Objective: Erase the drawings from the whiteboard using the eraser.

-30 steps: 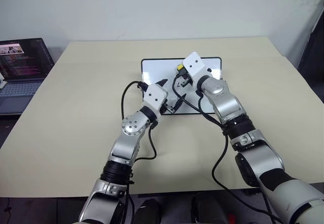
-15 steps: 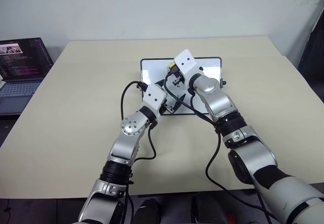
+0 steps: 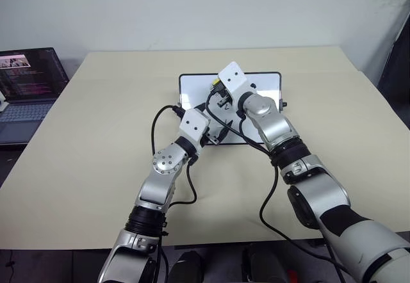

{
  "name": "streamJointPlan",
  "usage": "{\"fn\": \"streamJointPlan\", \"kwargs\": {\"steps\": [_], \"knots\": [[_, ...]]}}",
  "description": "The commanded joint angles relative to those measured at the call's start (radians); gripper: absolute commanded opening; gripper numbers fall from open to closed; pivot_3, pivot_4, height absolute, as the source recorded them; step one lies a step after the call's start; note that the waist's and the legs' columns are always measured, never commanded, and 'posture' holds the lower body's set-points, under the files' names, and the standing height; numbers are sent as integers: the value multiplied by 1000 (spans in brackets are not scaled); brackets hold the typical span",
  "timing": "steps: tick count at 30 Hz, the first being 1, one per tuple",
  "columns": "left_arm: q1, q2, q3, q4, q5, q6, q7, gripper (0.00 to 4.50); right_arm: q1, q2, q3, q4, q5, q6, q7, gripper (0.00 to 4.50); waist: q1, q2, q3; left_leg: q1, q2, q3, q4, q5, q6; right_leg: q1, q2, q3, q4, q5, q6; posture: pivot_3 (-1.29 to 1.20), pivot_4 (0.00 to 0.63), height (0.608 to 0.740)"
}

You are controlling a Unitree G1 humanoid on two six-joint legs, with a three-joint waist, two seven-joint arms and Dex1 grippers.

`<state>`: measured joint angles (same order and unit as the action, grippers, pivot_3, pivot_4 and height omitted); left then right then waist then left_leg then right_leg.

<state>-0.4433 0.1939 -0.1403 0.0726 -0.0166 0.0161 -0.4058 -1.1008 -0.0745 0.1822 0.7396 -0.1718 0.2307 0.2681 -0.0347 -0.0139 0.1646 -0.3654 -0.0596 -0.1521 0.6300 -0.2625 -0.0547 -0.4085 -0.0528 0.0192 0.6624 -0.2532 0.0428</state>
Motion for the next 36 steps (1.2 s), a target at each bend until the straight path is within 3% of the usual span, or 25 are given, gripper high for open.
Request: {"fn": "streamJointPlan", "kwargs": {"steps": [1,13,27,36], "knots": [[-21,1,4,-40,-1,-14,-3,4500,6,-35,4,-24,-21,31,4,857,1,0,0,0,0,0,0,0,0,0,0,0,0,0,0,0,150,740],[-30,-3,2,-27,-2,-19,-7,4500,126,-157,16,-125,-39,107,36,857,8,-1,-1,1,-1,-3,1,0,0,4,0,-2,0,0,0,0,150,740],[-39,-13,-4,-13,-2,-26,-15,4500,137,-164,4,-177,-16,132,33,857,8,-1,-1,2,-1,-2,1,1,0,4,0,-2,0,0,0,0,150,740],[-17,-12,-8,-35,-3,-22,-26,4500,208,-171,-23,-396,36,243,90,857,7,-1,-1,1,-1,-3,1,1,0,4,0,-2,0,0,0,0,150,740]]}}
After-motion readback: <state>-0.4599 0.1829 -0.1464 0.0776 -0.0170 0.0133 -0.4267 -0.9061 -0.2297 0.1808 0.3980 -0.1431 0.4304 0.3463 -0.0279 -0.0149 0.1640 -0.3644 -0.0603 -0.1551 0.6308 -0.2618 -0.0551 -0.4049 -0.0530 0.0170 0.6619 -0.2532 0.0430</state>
